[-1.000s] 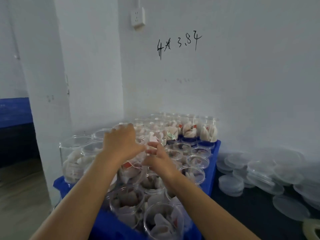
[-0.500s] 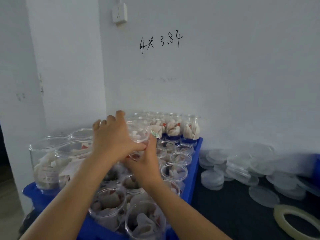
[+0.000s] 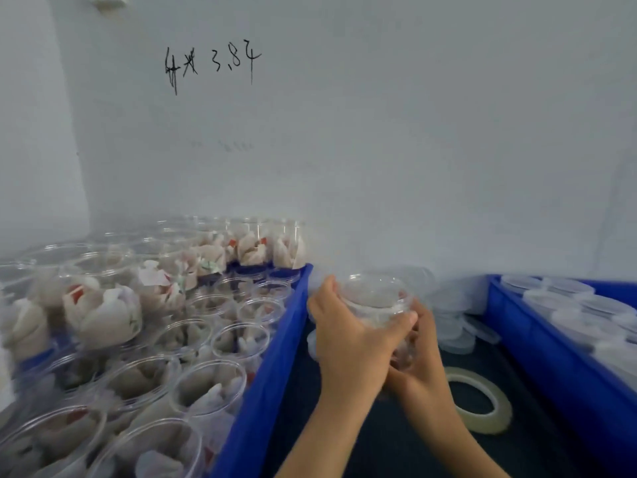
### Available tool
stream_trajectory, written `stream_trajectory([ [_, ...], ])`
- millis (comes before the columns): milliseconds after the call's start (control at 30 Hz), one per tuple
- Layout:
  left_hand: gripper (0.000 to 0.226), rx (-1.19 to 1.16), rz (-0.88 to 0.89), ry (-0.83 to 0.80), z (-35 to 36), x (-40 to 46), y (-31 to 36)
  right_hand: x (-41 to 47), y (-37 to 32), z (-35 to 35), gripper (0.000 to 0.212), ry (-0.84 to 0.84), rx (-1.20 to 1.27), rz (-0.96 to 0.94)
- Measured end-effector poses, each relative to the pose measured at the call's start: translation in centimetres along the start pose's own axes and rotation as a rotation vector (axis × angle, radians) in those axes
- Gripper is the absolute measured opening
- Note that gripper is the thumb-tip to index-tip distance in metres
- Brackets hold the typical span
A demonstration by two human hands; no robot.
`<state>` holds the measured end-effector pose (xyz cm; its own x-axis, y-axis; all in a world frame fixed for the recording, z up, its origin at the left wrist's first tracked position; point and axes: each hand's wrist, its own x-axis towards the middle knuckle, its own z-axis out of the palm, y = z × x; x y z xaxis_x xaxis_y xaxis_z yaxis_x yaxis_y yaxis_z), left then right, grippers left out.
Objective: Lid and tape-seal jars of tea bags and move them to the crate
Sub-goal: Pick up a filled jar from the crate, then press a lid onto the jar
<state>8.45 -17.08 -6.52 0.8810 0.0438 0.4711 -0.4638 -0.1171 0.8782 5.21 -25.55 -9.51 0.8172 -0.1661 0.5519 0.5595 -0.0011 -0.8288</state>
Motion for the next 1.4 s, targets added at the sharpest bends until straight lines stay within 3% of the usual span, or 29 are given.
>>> stream_trajectory([
  [133,0.068,-0.15,-0.196,-0.199,3.2,-1.1,-4.0,-1.2,4.0,-3.6,0.082,0.039,-0.074,0.062],
  [633,0.094,-0.25,-0.084,-0.264,5.8,-1.5,-11.7,-1.4,11.5,-5.5,0.086,0.195,-0.343,0.047],
  [733,0.095,-0.254,-0.115,-0.295,5.9,-1.7,-12.8,-1.1,10.7,-6.6,0.094,0.072,-0.358,0.142],
  [833,0.097,-0.248,-0.18,-0.348,5.8,-1.6,-13.8,0.6,8.4,-10.2,0.096,-0.384,-0.387,0.383],
  [867,0.096,-0.24,-0.182,-0.355,5.8,-1.5,-14.0,1.4,8.0,-11.4,0.091,-0.463,-0.447,0.446],
  [900,0.094,-0.232,-0.174,-0.357,5.8,-1.4,-14.2,2.4,7.8,-12.2,0.082,-0.444,-0.497,0.474],
  [967,0.089,-0.221,-0.155,-0.352,5.8,-1.3,-14.3,4.9,8.2,-12.8,0.063,-0.199,-0.6,0.442],
  [1033,0.087,-0.228,-0.146,-0.342,5.7,-1.3,-14.4,7.3,9.5,-12.6,0.06,-0.03,-0.722,0.399],
  [1167,0.087,-0.277,-0.173,-0.303,5.6,-1.1,-14.6,10.2,13.2,-12.2,0.089,-0.137,-0.948,0.517],
  [1400,0.086,-0.282,-0.166,-0.275,5.8,-1.1,-14.4,11.4,16.5,-11.9,0.087,-0.225,-1.386,0.663],
])
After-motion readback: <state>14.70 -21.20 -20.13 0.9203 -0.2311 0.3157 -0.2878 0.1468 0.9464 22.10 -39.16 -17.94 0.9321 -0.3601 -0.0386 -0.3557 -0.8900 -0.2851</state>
